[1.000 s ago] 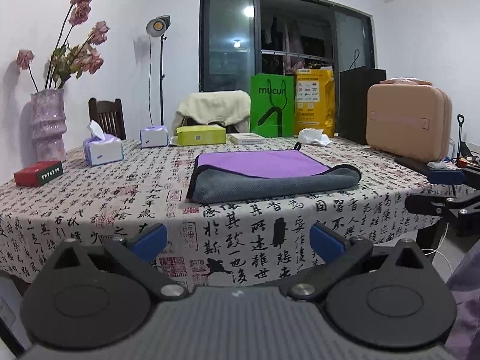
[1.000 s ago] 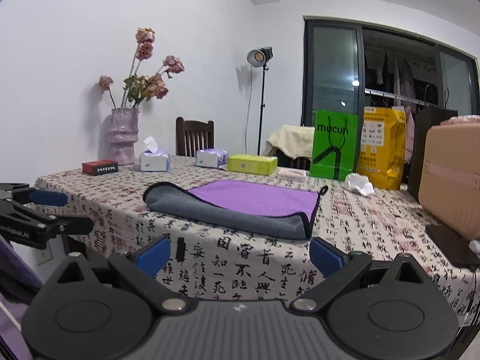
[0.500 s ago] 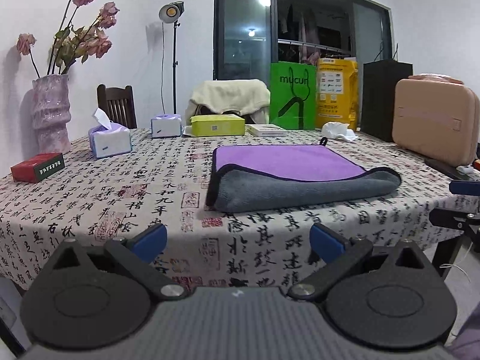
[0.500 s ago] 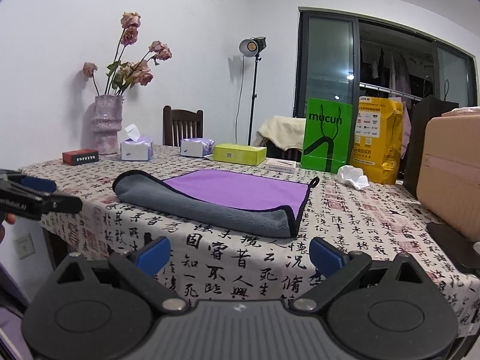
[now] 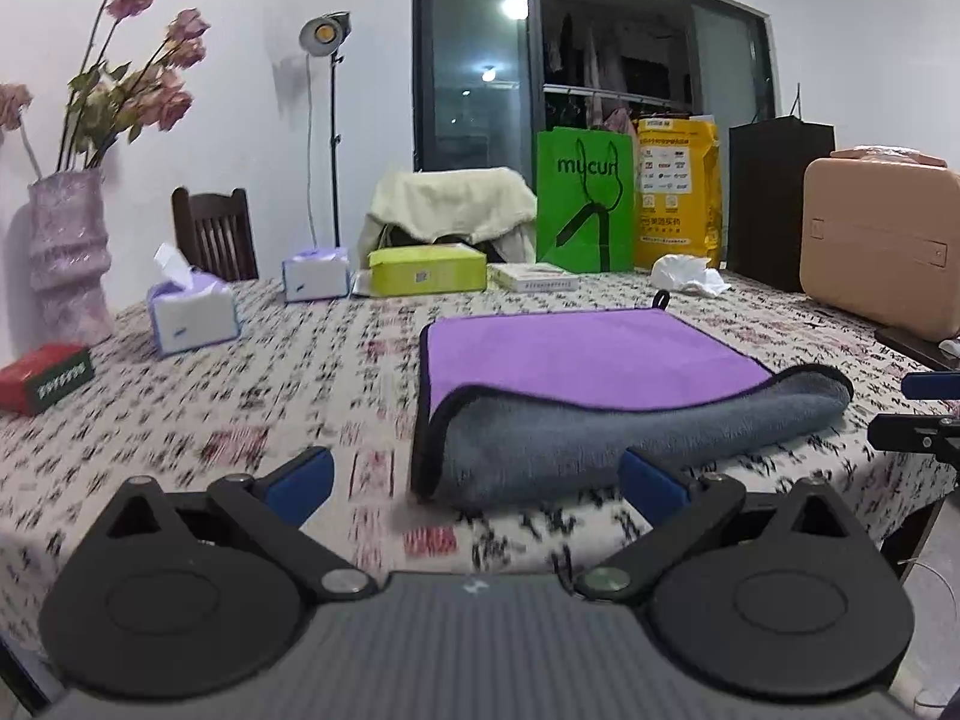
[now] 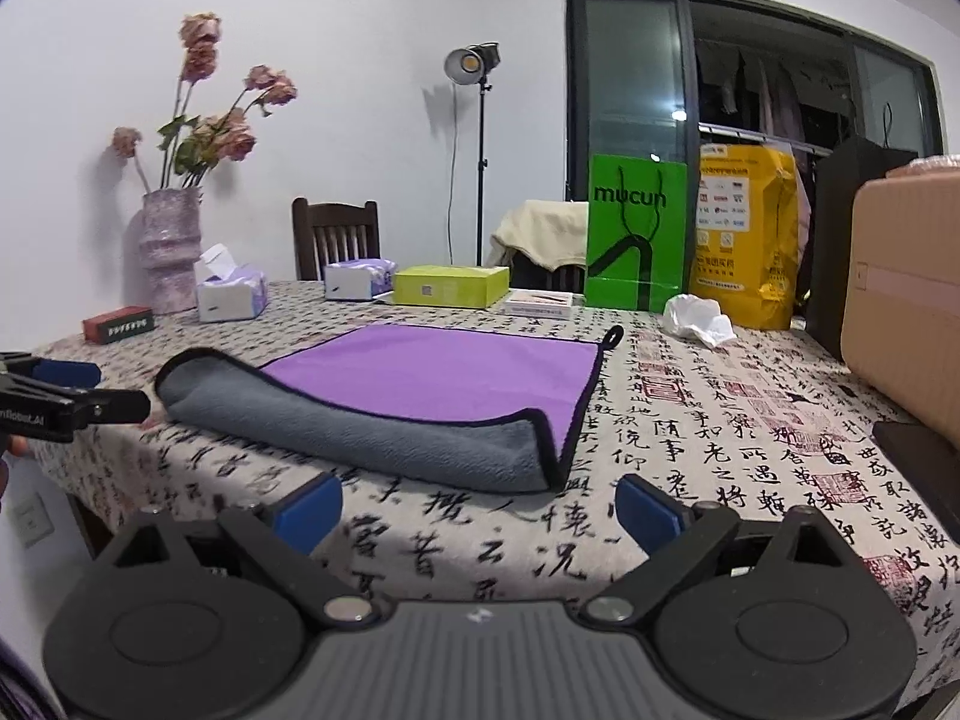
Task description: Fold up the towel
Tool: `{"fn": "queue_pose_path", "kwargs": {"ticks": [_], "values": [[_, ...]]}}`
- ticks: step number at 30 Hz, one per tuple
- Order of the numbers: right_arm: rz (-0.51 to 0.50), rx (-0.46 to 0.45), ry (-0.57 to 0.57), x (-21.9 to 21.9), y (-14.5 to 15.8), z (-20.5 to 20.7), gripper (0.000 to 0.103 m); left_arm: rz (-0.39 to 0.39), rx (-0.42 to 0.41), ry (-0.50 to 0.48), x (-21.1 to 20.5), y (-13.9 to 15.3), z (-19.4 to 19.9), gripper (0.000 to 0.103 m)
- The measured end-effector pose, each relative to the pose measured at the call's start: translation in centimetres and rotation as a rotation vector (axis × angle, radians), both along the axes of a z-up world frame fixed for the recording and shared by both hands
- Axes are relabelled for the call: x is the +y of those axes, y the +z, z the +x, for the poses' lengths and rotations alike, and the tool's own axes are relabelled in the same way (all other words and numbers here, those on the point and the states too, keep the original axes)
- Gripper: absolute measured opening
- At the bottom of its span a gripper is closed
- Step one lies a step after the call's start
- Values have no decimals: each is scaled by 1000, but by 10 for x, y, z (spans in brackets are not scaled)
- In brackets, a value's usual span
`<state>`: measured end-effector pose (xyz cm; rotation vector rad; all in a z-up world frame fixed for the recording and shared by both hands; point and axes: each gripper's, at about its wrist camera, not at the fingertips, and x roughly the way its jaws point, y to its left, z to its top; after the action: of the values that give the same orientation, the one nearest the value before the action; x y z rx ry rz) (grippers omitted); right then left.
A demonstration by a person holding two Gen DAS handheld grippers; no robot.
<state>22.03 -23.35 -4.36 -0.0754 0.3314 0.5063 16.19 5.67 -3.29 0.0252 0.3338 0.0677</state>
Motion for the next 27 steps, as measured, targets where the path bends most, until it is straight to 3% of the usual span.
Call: {"fn": "queue_pose_path", "kwargs": {"ticks": [12,17,27], "values": [[4,30,21,5,2,43,85,-64,43,-50,13,0,40,98],[15,52,40,11,0,59,78,-63,57,-80,14,0,50,77],[8,93,96,22,-5,77,46,-75,104,-102,16,-5,58,43]]}}
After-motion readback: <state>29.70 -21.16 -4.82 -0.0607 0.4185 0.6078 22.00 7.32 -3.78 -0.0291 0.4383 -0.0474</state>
